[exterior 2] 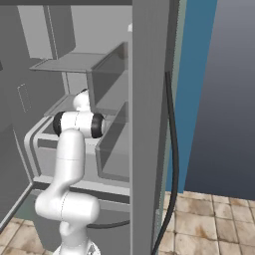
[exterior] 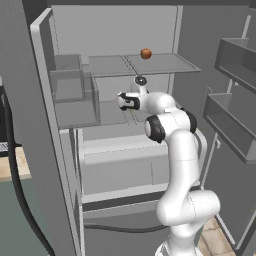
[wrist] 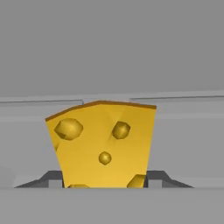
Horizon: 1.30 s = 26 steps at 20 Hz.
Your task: Pick the cheese from the fridge and the cheese grater from the cabinet and place them next to the salad bowl.
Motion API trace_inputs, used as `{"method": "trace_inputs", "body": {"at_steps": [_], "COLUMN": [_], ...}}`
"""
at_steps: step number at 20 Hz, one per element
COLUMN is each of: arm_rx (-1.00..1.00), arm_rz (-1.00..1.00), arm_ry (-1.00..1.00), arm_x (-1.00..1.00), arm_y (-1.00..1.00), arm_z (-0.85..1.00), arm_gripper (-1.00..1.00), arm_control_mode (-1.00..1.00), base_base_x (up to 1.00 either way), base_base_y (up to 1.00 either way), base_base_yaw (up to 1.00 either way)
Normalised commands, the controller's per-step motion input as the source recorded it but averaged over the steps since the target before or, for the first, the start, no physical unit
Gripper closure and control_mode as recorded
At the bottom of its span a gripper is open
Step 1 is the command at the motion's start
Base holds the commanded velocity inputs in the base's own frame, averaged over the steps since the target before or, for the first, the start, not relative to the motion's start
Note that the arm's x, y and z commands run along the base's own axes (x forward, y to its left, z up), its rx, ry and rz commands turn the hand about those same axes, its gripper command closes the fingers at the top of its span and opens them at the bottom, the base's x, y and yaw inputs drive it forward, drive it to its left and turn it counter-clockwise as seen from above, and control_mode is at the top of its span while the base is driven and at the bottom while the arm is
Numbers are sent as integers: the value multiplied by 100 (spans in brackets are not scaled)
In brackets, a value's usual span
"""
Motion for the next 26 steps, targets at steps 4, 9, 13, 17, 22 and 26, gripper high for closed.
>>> {"method": "trace_inputs", "body": {"at_steps": [4, 9, 13, 17, 22, 26], "arm_rx": [0, 0, 0, 0, 0, 0], "arm_rz": [-6, -11, -10, -7, -3, -1], "arm_ry": [-14, -1, 0, -2, -6, -3], "arm_x": [0, -12, -29, -23, -27, -31], "arm_y": [3, 0, 0, 0, 0, 1], "arm_z": [0, 5, 16, 1, 10, 24], "arm_gripper": [100, 100, 100, 100, 100, 100], "arm_control_mode": [-100, -100, -100, -100, -100, -100], "base_base_x": [0, 0, 0, 0, 0, 0], "base_base_y": [0, 0, 0, 0, 0, 0], "base_base_yaw": [0, 0, 0, 0, 0, 0]}}
